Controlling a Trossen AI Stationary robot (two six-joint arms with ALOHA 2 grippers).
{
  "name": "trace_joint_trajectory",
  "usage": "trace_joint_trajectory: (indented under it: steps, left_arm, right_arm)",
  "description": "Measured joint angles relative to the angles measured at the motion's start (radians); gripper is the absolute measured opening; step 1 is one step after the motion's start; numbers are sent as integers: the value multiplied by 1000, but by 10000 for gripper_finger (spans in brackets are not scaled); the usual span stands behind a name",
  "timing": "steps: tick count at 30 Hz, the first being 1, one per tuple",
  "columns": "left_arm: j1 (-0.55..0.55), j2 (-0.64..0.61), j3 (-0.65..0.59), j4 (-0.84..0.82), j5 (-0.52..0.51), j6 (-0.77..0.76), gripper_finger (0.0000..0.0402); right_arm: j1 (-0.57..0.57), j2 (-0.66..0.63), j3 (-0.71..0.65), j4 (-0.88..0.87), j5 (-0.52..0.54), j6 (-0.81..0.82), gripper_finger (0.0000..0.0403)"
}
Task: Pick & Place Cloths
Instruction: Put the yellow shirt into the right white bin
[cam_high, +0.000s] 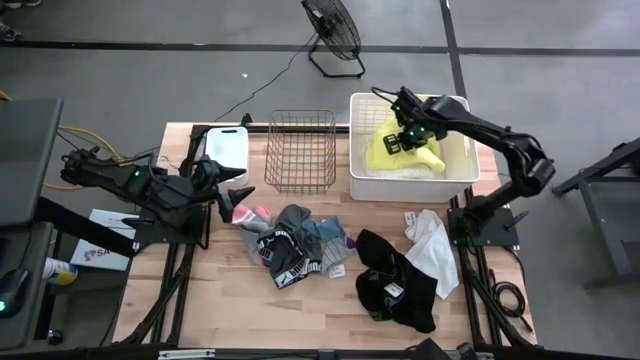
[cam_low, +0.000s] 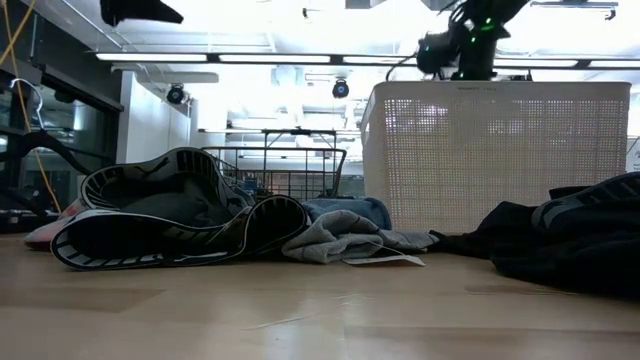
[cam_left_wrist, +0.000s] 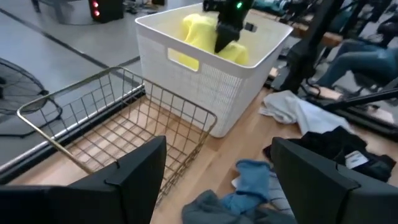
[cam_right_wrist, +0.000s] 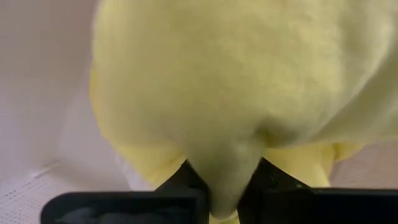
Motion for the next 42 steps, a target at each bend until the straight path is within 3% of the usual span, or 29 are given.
trace_joint_trajectory:
  steps: [15, 23, 34, 42]
  left_arm:
    - [0, -91, -54, 18, 2, 28, 284]
    - [0, -107, -54, -6, 2, 30, 284]
    - [0, -107, -54, -9, 22, 54, 284]
    - [0, -107, -54, -8, 39, 57, 284]
  right_arm:
    - [-20, 242, 1, -3, -99, 0, 28]
    - [-18, 298, 2, 13, -116, 8, 35]
    - [-16, 284, -1, 17, -135, 19, 50]
    - [-4, 127, -5, 25, -107, 19, 85]
